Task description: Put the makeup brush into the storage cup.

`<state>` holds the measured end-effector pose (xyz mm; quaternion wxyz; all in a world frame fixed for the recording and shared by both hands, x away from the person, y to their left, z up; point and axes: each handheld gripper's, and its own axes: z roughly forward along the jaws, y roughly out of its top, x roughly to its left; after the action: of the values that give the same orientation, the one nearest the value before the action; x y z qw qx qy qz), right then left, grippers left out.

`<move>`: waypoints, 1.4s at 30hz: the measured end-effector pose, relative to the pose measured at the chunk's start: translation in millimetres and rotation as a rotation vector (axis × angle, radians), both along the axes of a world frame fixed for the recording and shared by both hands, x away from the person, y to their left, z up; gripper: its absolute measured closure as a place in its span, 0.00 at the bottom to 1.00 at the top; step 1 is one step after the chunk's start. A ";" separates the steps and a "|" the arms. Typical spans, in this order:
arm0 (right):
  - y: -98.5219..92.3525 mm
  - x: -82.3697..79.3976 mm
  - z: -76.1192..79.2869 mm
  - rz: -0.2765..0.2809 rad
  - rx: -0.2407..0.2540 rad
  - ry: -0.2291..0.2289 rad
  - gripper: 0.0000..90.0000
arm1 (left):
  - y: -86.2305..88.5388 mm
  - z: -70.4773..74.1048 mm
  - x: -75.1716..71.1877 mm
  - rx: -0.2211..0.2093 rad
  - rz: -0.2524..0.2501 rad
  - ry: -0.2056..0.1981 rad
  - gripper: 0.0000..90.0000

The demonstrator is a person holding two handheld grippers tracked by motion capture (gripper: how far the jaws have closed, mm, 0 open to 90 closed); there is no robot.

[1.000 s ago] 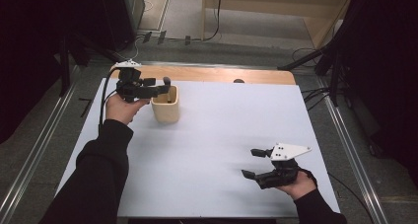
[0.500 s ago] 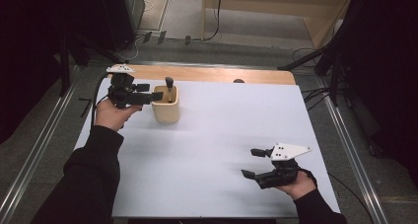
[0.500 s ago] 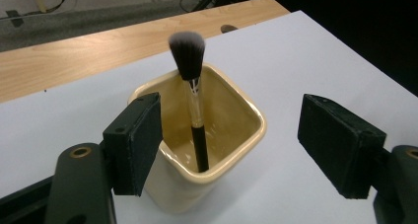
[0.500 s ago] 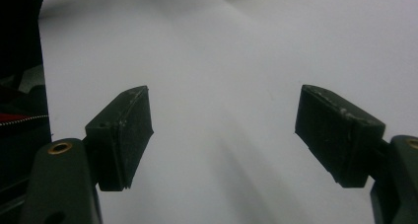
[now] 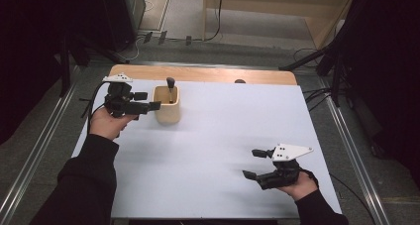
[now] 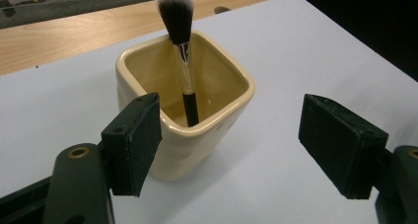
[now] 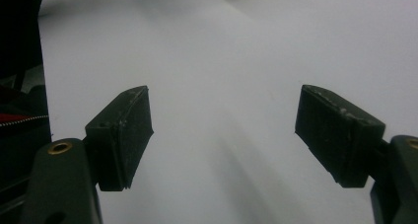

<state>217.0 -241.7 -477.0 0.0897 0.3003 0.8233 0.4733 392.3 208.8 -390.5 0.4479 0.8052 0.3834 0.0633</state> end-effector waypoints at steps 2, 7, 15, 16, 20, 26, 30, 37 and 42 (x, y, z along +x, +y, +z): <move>-0.1 0.0 0.0 0.000 0.000 0.000 0.25 | 1.8 -0.6 -3.3 -0.001 -0.006 0.000 0.27; -0.2 0.1 0.0 -0.001 0.001 0.000 0.25 | 5.1 -2.8 -10.9 0.008 -0.017 0.004 0.27; 0.0 0.0 0.0 -0.001 0.001 0.001 0.25 | 10.4 -9.5 -20.9 0.028 -0.031 0.018 0.23; 0.0 0.1 -0.2 0.000 0.001 0.002 0.25 | 10.9 -9.8 -21.8 0.021 -0.029 0.016 0.23; 0.0 0.1 -0.2 -0.001 0.001 0.002 0.25 | 13.3 -10.6 -26.7 0.025 -0.031 0.011 0.23; -0.1 0.0 -0.2 -0.002 0.002 0.003 0.25 | 16.7 -14.9 -34.8 0.041 -0.036 0.001 0.22; -0.1 0.1 -0.2 -0.001 0.001 0.002 0.25 | 18.6 -19.7 -40.3 0.050 -0.036 -0.001 0.22; -0.1 0.2 -0.3 0.000 0.001 0.005 0.25 | 21.1 -28.0 -46.3 0.065 -0.043 0.003 0.22; -0.4 0.3 -0.2 -0.002 0.004 0.005 0.25 | 21.4 -31.2 -50.3 0.075 -0.050 0.000 0.22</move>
<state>217.3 -242.1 -477.2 0.0873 0.3026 0.8221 0.4742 342.0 230.1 -421.8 0.4188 0.8308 0.3605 0.0663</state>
